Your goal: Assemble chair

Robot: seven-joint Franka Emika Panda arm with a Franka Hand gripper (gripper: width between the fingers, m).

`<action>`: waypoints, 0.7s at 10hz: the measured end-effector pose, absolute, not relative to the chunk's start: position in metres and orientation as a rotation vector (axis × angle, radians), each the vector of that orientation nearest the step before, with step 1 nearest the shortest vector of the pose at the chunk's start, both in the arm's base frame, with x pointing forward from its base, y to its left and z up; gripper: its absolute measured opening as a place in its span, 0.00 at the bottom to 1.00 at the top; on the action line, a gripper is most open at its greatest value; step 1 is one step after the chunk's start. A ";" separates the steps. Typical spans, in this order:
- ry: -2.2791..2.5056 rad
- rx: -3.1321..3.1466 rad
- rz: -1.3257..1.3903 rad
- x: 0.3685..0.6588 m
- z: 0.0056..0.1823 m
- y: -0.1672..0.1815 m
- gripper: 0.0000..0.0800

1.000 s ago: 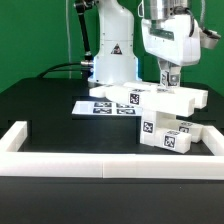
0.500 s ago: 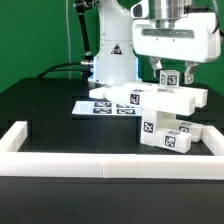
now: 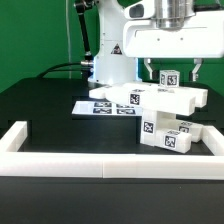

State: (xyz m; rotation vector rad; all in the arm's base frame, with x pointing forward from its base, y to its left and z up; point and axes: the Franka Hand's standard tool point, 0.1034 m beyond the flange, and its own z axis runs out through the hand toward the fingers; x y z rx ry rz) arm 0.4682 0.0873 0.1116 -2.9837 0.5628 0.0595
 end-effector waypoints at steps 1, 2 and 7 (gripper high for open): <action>0.411 -3.008 0.051 0.467 0.111 0.087 0.81; 0.287 -3.022 0.045 0.467 0.111 0.088 0.81; -0.083 -3.032 0.030 0.466 0.109 0.087 0.80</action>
Offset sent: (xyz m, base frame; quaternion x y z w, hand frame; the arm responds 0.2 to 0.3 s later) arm -0.0057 0.0002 -0.0018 -0.0043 0.0082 -0.1923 0.9813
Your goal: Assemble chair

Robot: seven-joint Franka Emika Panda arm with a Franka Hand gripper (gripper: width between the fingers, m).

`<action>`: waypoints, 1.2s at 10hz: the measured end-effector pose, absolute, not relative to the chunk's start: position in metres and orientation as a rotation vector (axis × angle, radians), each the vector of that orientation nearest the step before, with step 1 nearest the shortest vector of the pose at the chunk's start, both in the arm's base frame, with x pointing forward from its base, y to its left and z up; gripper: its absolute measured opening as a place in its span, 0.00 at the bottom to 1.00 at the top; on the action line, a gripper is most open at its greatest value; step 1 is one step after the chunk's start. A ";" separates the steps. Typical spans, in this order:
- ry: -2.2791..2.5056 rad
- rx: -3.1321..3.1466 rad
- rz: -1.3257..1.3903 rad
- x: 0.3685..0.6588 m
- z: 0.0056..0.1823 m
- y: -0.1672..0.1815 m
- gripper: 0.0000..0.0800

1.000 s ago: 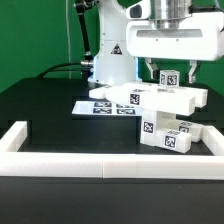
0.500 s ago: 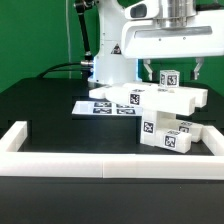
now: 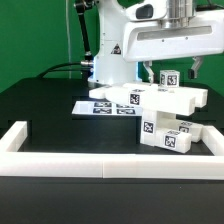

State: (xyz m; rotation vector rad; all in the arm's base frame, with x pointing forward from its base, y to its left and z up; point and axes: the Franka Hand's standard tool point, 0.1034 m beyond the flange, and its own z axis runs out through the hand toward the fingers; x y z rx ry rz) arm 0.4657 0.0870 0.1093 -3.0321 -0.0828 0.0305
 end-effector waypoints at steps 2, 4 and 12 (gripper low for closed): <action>-0.078 -3.033 0.034 0.465 0.109 0.085 0.36; -0.047 -3.034 0.042 0.464 0.108 0.084 0.34; 1.039 -2.860 0.101 0.462 0.107 0.084 0.34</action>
Offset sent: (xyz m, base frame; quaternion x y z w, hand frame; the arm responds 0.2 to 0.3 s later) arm 0.0000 0.0000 0.0000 0.0000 0.0000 0.0650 0.9979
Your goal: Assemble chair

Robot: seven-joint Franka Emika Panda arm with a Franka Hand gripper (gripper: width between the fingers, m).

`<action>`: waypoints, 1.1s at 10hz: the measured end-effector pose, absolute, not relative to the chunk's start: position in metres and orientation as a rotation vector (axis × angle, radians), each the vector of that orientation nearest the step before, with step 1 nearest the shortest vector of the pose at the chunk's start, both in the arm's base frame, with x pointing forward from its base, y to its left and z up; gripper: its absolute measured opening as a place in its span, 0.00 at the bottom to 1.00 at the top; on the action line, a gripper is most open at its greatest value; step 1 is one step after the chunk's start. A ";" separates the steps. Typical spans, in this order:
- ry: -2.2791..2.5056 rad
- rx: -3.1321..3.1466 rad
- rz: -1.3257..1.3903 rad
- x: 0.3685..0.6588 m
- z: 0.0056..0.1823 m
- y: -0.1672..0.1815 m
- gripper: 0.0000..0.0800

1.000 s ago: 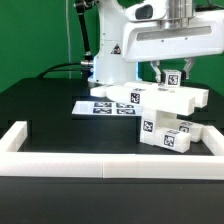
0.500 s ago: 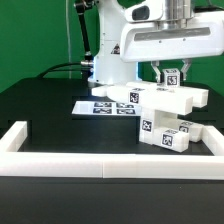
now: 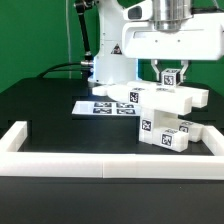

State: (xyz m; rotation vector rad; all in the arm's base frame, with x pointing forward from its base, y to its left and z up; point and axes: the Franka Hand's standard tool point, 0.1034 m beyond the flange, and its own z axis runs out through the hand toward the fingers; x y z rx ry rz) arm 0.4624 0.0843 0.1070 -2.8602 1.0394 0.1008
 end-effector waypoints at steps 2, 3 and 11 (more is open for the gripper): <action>1.217 -2.792 0.113 0.462 0.107 0.084 0.34; 1.331 -2.742 0.120 0.462 0.107 0.084 0.34; 2.137 -2.200 0.176 0.460 0.105 0.087 0.34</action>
Offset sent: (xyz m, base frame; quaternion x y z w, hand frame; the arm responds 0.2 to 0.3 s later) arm 0.0002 0.0007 -0.0055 -0.0024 -0.0056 0.2265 0.9740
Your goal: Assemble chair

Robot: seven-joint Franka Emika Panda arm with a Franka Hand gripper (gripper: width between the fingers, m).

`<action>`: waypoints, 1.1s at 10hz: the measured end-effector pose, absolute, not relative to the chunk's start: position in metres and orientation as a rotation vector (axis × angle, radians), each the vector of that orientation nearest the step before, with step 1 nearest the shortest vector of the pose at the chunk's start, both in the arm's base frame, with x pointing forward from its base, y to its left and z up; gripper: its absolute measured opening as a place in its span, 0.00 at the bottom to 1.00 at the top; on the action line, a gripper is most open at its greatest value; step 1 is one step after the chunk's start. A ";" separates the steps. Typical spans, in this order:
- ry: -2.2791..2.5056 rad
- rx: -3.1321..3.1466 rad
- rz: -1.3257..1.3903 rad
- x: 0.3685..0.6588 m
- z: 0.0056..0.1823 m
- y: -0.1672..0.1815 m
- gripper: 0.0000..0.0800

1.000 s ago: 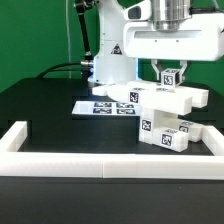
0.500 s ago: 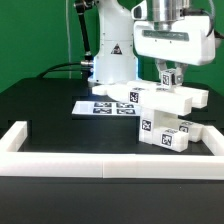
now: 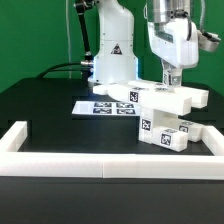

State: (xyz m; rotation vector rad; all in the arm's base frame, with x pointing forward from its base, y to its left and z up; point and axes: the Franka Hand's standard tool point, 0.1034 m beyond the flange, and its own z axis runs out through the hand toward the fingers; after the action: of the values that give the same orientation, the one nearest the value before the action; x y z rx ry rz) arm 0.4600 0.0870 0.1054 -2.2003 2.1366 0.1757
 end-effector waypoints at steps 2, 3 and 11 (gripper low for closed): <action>2.238 -2.099 0.185 0.460 0.105 0.087 0.34; 2.238 -2.099 0.185 0.460 0.105 0.087 0.34; 1.561 -2.609 0.148 0.461 0.105 0.089 0.81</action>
Offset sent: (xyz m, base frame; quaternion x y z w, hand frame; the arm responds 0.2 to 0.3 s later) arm 0.0000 0.0000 0.0000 0.0000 0.0000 0.0000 1.0000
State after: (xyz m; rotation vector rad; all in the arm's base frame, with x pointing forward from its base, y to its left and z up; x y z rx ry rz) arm 0.4608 0.0893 0.1052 -2.6089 1.5607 0.1482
